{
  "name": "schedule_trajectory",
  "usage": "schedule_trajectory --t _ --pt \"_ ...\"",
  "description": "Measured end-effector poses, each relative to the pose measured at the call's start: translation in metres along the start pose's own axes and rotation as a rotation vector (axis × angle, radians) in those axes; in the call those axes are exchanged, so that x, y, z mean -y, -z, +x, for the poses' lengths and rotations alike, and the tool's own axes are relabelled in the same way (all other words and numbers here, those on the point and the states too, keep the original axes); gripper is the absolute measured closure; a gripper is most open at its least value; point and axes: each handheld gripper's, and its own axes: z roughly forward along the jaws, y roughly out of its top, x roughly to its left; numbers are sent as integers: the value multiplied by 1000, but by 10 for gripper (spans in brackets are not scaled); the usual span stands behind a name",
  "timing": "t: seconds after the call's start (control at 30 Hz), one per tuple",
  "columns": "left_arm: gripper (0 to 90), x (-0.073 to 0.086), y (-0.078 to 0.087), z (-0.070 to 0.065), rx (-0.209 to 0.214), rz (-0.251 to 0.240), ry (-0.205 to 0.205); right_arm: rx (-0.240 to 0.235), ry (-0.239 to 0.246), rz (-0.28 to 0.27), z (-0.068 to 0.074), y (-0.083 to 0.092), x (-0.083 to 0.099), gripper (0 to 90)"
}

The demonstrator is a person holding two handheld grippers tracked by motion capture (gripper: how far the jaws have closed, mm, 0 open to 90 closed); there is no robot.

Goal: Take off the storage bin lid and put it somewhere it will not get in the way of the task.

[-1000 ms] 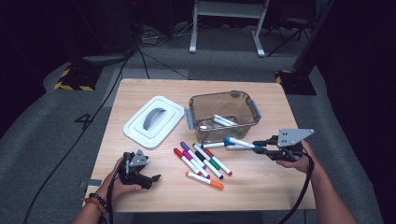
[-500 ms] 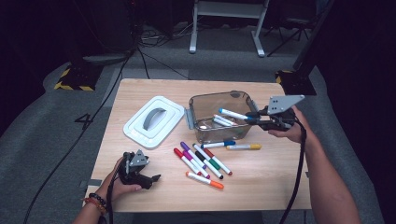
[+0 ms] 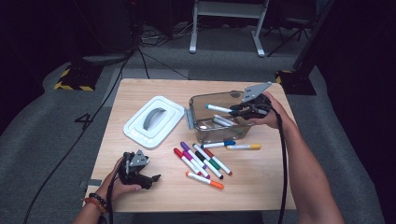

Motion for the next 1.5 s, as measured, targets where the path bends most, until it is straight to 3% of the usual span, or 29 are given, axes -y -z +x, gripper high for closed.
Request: schedule_trajectory --t 0.3,0.57,0.77,0.9,1.07,1.33,1.5 --pt "123 0 0 0 0 0 0 -26 16 171 -5 -45 0 744" --pt "123 0 0 0 0 0 0 -27 8 236 -6 -53 0 739" --pt "123 0 0 0 0 0 0 -12 -6 240 -6 -50 2 671" --pt "123 0 0 0 0 0 0 9 -49 178 -7 -37 6 583" --pt "123 0 0 0 0 0 0 58 -103 45 -4 2 16 480" --pt "124 0 0 0 0 0 0 141 -134 -49 6 63 39 408" --pt "124 0 0 0 0 0 0 191 -145 -98 15 88 57 390"
